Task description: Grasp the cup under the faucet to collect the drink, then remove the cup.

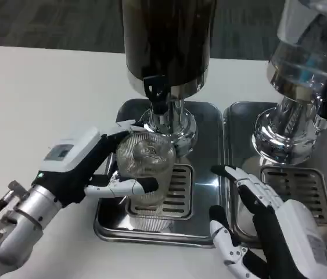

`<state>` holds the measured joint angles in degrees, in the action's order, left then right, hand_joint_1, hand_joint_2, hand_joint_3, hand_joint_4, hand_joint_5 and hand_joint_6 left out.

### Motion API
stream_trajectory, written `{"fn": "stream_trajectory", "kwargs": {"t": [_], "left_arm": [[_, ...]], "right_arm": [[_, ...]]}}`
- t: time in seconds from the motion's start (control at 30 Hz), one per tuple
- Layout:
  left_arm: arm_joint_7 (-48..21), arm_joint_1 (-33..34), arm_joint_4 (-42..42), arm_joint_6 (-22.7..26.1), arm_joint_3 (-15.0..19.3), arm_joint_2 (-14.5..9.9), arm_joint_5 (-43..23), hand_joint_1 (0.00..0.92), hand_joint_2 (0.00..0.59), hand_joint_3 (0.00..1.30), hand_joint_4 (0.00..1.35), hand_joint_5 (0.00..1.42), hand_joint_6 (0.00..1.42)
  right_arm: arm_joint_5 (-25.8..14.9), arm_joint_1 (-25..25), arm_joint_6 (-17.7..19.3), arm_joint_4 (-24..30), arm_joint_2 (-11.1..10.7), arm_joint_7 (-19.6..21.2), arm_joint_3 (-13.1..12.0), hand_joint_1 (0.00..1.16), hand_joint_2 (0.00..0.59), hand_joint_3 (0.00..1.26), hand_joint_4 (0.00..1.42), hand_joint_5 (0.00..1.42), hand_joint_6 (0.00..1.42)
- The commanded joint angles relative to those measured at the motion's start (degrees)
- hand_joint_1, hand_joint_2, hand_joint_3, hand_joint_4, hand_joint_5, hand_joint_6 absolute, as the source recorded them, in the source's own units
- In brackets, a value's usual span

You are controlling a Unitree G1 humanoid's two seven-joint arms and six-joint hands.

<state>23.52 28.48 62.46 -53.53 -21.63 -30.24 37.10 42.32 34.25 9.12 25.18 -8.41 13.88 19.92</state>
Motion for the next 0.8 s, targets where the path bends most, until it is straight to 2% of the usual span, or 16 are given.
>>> {"fn": "stream_trajectory", "kwargs": {"t": [0.03, 0.07, 0.2, 0.5, 0.7, 0.8], "left_arm": [[1.37, -0.88, -1.37, 0.78, -0.54, -0.97, 1.44, 0.08, 0.021, 0.13, 0.01, 0.13, 0.33], [1.58, -0.92, -1.55, 0.99, -0.51, -1.05, 1.65, 0.076, 0.012, 0.1, 0.0, 0.07, 0.28], [2.32, -0.91, -2.17, 1.36, -0.27, -1.23, 2.3, 0.061, 0.017, 0.07, 0.0, 0.0, 0.23], [3.91, -1.27, -3.68, 1.17, 0.56, -1.81, 1.78, 0.06, 0.017, 0.06, 0.0, 0.0, 0.18], [4.76, -2.48, -5.08, 0.25, 2.05, -3.03, 0.8, 0.06, 0.016, 0.06, 0.0, 0.0, 0.17], [5.03, -4.3, -7.44, -1.43, 3.71, -4.53, -0.16, 0.061, 0.018, 0.05, 0.0, 0.0, 0.17]], "right_arm": [[-0.8, 0.15, -0.4, 0.19, 0.16, -0.73, -0.06, 0.34, 0.464, 0.22, 0.15, 0.12, 0.1], [-0.81, 0.21, -0.4, 0.19, 0.21, -0.74, -0.03, 0.34, 0.464, 0.22, 0.15, 0.12, 0.1], [-0.31, 0.9, -0.23, 0.29, 0.2, -0.23, 0.02, 0.34, 0.464, 0.22, 0.15, 0.13, 0.1], [-0.73, 0.6, -0.15, -0.09, 0.21, -0.3, -0.23, 0.35, 0.465, 0.22, 0.15, 0.13, 0.1], [-0.98, 0.17, -0.23, -0.59, 0.25, -0.36, -0.22, 0.35, 0.468, 0.23, 0.15, 0.13, 0.1], [-1.51, -0.07, -0.28, -0.91, 0.29, -0.51, -0.29, 0.35, 0.468, 0.23, 0.15, 0.13, 0.1]]}}
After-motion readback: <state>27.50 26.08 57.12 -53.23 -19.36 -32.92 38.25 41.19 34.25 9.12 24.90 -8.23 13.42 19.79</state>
